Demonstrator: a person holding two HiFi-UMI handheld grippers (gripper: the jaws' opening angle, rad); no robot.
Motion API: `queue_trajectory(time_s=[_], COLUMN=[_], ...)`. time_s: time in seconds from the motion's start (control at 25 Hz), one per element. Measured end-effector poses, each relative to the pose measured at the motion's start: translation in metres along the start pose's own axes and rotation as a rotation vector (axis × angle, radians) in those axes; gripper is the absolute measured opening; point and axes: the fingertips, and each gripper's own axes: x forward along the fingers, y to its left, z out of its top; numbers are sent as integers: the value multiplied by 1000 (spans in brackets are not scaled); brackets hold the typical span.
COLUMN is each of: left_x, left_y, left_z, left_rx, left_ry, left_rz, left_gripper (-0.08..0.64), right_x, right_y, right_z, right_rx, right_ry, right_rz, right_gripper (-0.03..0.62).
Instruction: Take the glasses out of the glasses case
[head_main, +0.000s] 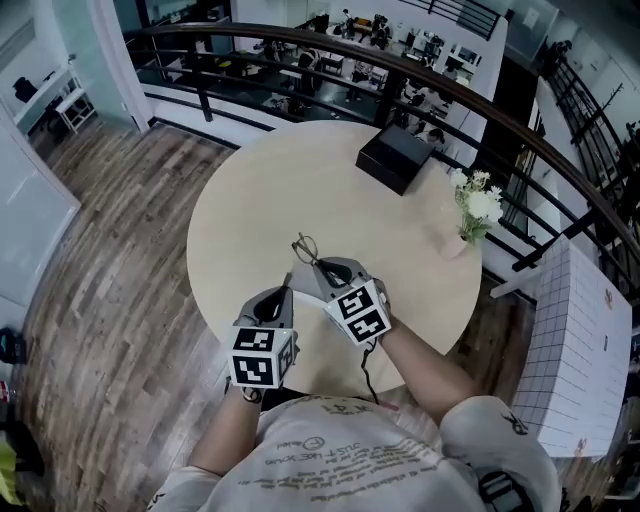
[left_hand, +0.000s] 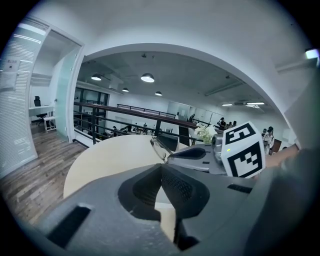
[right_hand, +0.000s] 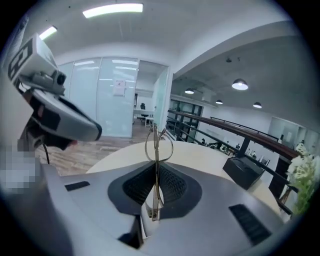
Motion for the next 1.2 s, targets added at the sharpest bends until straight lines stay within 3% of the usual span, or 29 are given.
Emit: queue_trajectory(time_s=[0.28,0.68,0.88,1.2], left_x=[6,27,33,43], left_y=[-24,-63,-76,-84], left_z=[21,42,51,54], left_rx=[35,79,99,113], left_ry=[-69,-94,-128,-113], left_rz=[-35,-136,-161,-189], left_gripper=[12,12,12,12], right_x=[-55,-133,-145,-149], right_y=[-20,-77,-75,-74], right_z=[37,42,34,30], right_rx=[148,313,389,405], right_ry=[-118,-266,-284,-290], right_rz=[-111,-398,-432,-452], right_gripper=[31,29,28,28])
